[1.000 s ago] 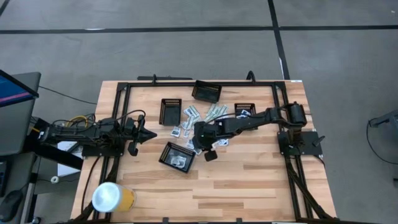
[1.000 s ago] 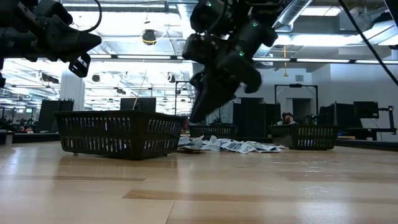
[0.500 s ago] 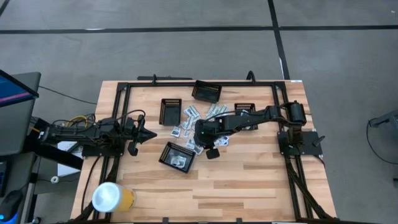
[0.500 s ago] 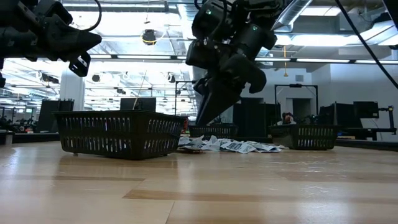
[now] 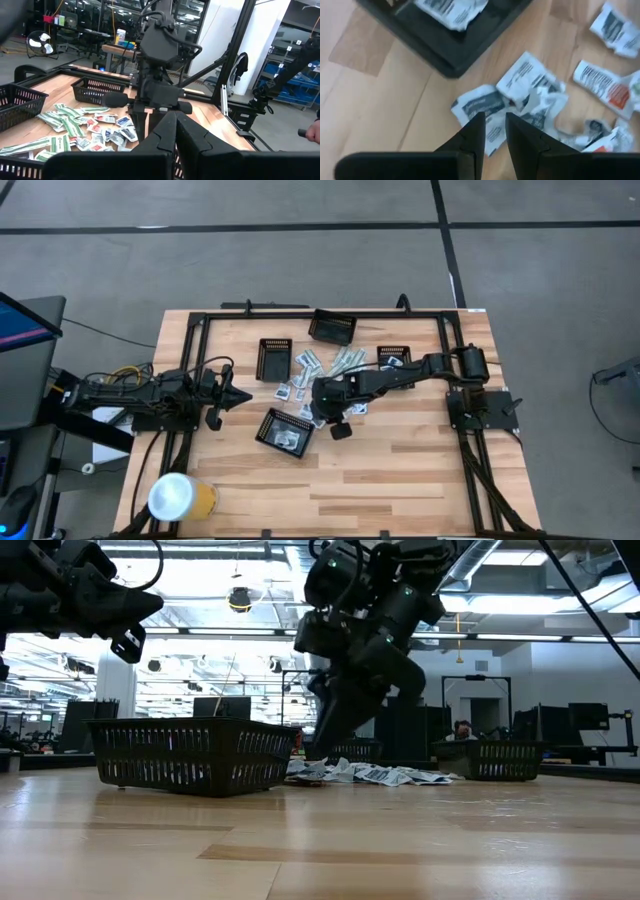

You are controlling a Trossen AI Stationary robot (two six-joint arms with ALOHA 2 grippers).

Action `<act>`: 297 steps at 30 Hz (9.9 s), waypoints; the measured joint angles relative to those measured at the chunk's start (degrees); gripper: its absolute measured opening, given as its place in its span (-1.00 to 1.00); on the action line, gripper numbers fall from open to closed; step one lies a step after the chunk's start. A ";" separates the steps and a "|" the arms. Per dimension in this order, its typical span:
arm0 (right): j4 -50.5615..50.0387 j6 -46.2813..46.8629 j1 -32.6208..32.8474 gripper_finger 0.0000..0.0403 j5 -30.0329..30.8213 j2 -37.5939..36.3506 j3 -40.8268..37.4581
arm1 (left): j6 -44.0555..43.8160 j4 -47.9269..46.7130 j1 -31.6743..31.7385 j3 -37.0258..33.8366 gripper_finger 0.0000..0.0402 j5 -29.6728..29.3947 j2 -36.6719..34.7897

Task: Pick & Place First Aid Supplies
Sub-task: Put the white towelette pack into the bottom black bin

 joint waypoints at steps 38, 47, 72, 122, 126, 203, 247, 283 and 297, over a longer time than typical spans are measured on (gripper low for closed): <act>-1.47 -4.27 -3.17 -0.66 -1.35 0.75 0.05 | 0.01 0.02 0.00 0.01 -0.96 0.00 0.00; 2.12 -1.40 -3.08 -0.66 -5.14 4.34 0.05 | 0.01 0.04 0.02 0.01 -0.96 0.00 -0.02; -2.80 2.15 -0.95 -1.00 6.03 -2.89 0.05 | 0.01 0.44 0.00 0.01 -0.96 0.00 -0.02; -1.56 3.56 -1.48 -0.96 1.27 3.52 0.05 | 0.01 1.73 0.00 0.01 -0.96 0.00 0.00; -1.71 4.20 -1.11 -0.98 1.27 3.41 0.05 | 0.01 1.79 0.00 0.01 -0.96 -0.01 0.00; -12.21 4.60 0.70 -1.00 10.92 3.02 9.15 | 0.01 2.58 0.00 0.01 -0.96 0.00 0.00; -7.14 -12.75 12.76 -0.59 19.32 3.43 18.76 | 0.01 2.60 0.00 -0.01 -0.96 0.00 -0.02; -14.44 17.18 7.88 -0.50 6.51 1.53 6.91 | 0.01 2.60 0.00 0.01 -0.96 0.00 -0.02; -6.52 20.26 7.38 -0.50 7.33 1.53 3.72 | 0.00 2.62 -0.01 0.01 -0.96 -0.01 -0.02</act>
